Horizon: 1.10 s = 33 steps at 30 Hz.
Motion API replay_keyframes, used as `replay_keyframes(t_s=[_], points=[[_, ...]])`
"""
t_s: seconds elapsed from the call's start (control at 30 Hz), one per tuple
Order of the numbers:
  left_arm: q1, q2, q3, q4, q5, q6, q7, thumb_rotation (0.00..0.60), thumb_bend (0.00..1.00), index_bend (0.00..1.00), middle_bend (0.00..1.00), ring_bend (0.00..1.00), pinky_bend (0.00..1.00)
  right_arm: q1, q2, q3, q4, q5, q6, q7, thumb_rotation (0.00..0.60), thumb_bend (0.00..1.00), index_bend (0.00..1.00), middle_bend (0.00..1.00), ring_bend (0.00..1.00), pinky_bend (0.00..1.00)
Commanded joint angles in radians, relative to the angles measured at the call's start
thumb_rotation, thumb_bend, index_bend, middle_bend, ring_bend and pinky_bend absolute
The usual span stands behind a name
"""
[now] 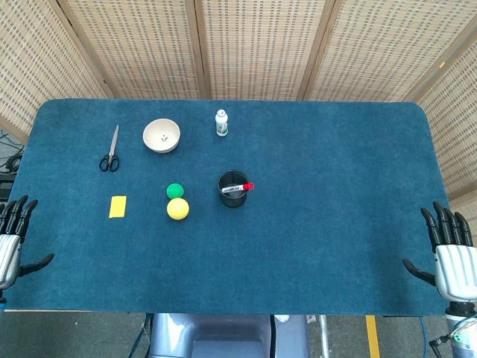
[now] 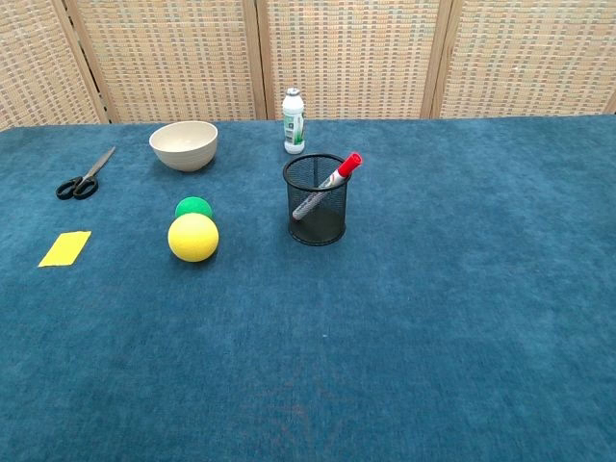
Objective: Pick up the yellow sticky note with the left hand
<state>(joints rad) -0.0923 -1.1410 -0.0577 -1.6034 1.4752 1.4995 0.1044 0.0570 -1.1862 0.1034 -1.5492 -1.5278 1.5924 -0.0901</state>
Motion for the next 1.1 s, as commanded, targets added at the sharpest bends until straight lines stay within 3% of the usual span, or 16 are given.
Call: replay_keyframes(t_s=[0.03,0.2,0.63,0.77,0.9,1.1], points=[[-0.002,0.0,0.001,0.003,-0.001,-0.005,-0.002,0.6,0.0,0.0,0.0,0.0,0.0,0.003,-0.003,-0.002,0.002,0.0,-0.006,-0.006,0.6,0.05,0.0,0.0,0.0,0.05],[-0.021,-0.008,-0.002,0.017,-0.02,-0.049,-0.002,0.6,0.0,0.0,0.0,0.0,0.0,0.009,-0.006,-0.003,-0.002,0.004,-0.021,-0.019,0.6,0.05,0.0,0.0,0.0,0.05],[-0.225,-0.159,-0.087,0.238,-0.192,-0.409,-0.109,0.6,0.02,0.01,0.0,0.0,0.0,0.01,0.011,0.011,0.01,0.038,-0.041,0.068,0.6,0.05,0.0,0.0,0.0,0.05],[-0.251,-0.202,-0.102,0.302,-0.211,-0.436,-0.134,0.6,0.11,0.11,0.0,0.0,0.0,0.008,0.015,0.014,0.015,0.045,-0.043,0.087,0.6,0.05,0.0,0.0,0.0,0.05],[-0.27,-0.239,-0.114,0.344,-0.24,-0.453,-0.119,0.6,0.23,0.14,0.0,0.0,0.0,0.007,0.019,0.016,0.018,0.049,-0.044,0.104,0.6,0.05,0.0,0.0,0.0,0.05],[-0.3,-0.294,-0.118,0.372,-0.284,-0.49,-0.08,0.6,0.24,0.15,0.0,0.0,0.0,0.008,0.025,0.017,0.024,0.055,-0.052,0.134,0.6,0.05,0.0,0.0,0.0,0.05]])
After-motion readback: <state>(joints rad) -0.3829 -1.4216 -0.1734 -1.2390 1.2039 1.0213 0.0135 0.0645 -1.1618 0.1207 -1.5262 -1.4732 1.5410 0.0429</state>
